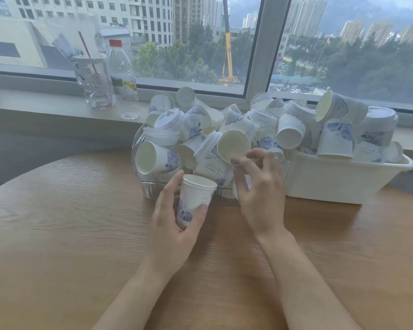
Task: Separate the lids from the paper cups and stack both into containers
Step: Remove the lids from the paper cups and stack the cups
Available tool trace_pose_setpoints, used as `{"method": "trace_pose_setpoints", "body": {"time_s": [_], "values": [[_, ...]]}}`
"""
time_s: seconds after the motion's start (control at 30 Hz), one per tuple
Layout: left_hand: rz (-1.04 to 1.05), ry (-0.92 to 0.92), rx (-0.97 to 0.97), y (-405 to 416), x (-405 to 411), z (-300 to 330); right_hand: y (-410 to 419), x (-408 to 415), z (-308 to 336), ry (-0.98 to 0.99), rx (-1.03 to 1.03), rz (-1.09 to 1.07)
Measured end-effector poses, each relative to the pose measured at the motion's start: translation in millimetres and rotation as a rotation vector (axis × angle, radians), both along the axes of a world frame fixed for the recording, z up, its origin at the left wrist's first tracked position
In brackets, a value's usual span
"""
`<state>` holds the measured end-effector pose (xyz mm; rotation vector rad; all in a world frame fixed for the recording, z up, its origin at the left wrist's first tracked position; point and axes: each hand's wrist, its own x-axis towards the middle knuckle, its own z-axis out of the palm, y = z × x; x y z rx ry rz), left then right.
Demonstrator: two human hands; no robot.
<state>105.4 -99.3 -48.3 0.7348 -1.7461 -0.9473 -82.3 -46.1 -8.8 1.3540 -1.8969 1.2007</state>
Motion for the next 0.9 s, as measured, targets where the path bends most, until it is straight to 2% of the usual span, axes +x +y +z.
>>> {"method": "trace_pose_setpoints", "body": {"time_s": [0.27,0.5,0.9], "values": [[-0.020,-0.075,-0.037,-2,-8,2,9,-14,7,-0.029,-0.003,-0.007],[-0.071,-0.100,-0.065,3,-10,0,32,-15,19,-0.331,-0.144,0.079],[-0.181,-0.137,-0.105,13,-6,-3,85,-3,0,-0.637,-0.196,0.216]]}}
